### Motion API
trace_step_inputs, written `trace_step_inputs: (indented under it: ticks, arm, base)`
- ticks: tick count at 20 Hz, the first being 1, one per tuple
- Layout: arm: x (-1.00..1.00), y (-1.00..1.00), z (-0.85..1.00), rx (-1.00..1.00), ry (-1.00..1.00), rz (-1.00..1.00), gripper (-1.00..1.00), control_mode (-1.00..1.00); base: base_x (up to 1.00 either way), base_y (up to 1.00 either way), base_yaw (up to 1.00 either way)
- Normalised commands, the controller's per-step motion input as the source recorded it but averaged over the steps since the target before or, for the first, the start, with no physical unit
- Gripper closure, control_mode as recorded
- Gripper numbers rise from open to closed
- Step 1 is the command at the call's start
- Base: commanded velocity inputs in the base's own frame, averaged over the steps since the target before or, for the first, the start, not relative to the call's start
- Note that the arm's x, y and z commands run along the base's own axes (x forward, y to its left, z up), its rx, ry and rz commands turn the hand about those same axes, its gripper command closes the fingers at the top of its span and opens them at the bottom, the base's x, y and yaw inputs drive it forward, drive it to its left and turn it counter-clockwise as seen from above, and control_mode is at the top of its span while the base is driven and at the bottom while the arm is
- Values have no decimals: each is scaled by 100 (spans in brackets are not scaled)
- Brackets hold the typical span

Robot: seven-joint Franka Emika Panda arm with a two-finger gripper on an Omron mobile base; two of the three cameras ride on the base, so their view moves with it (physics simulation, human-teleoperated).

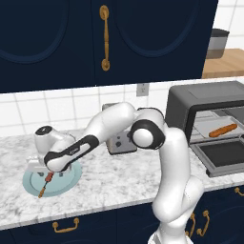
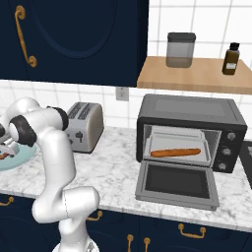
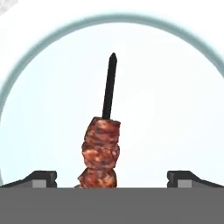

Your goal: Pick up the kebab skewer and baguette bread, and place them inside the toaster oven. Close the toaster oven door and start by setting the timer.

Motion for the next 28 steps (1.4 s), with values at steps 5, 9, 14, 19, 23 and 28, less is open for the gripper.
trace_step_inputs:
  ticks: [5, 9, 14, 19, 23, 28]
  arm:
    - [10, 0, -10, 0, 0, -8, -100, -100]
    - [10, 14, -1, 0, 0, -2, -100, -100]
    - [10, 25, -13, -2, 0, -2, 100, -100]
    - [5, 11, -4, -1, 1, 0, 100, -100]
    - [0, 0, -8, 0, 0, 0, 100, -100]
    - [0, -20, 1, 1, 0, -1, 100, -100]
  base:
    - [0, 0, 0]
    - [0, 0, 0]
    - [0, 0, 0]
    - [0, 0, 0]
    - [0, 0, 0]
    - [0, 0, 0]
